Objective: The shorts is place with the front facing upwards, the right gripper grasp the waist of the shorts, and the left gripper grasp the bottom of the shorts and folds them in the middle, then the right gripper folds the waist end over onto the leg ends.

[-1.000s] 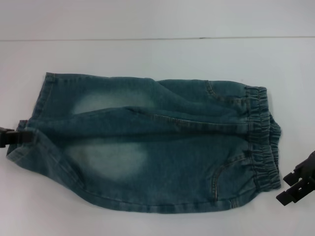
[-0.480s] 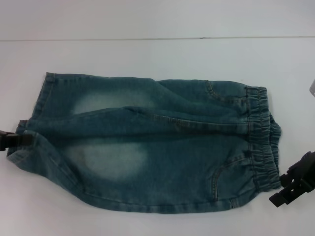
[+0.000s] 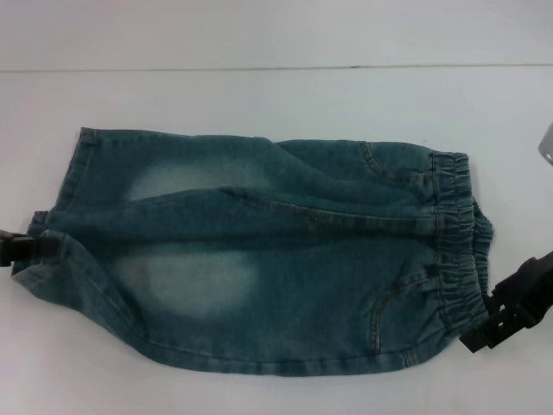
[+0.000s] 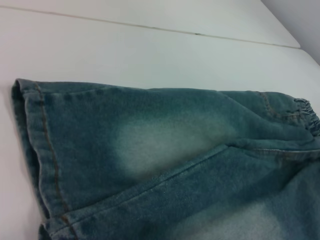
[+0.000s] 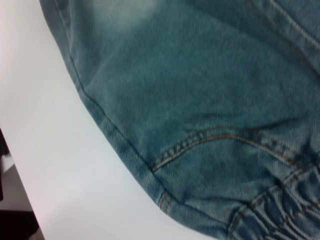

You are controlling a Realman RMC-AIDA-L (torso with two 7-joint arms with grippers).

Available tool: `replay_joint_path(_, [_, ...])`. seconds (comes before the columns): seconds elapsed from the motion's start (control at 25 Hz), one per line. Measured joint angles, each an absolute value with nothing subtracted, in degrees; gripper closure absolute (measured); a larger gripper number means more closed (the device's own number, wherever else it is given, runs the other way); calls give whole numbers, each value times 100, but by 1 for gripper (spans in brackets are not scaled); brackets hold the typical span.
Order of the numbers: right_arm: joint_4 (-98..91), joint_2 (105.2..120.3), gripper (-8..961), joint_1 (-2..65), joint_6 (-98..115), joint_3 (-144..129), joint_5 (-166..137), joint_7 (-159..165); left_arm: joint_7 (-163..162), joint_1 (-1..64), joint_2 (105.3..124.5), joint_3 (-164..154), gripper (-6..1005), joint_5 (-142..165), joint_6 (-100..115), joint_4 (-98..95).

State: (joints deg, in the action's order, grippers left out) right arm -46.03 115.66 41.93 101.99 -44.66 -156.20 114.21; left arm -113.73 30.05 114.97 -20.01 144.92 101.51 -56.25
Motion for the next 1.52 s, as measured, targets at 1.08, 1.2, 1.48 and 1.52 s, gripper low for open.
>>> replay_joint_path(1.08, [-4606,11562,750,4258,10159,-4483,-15322,11218,-11371,3056,11495,-2022,974,14493,10099,-5625])
replay_joint_path(1.2, [-4606,11538,821,4261,10160,-4466,-15321,11217,-11377,3069,11487,-2014,974,14493,10109,-5625])
replay_joint_path(1.48, [-4606,11507,916,4229,10162,-4356,-15304,11186,-11380,3113,11474,-1991,974,14493,10116,-5625])
replay_joint_path(1.52, [-4604,11501,915,4224,10177,-4299,-15302,11150,-11382,3127,11472,-1986,974,14493,10120,-5625])
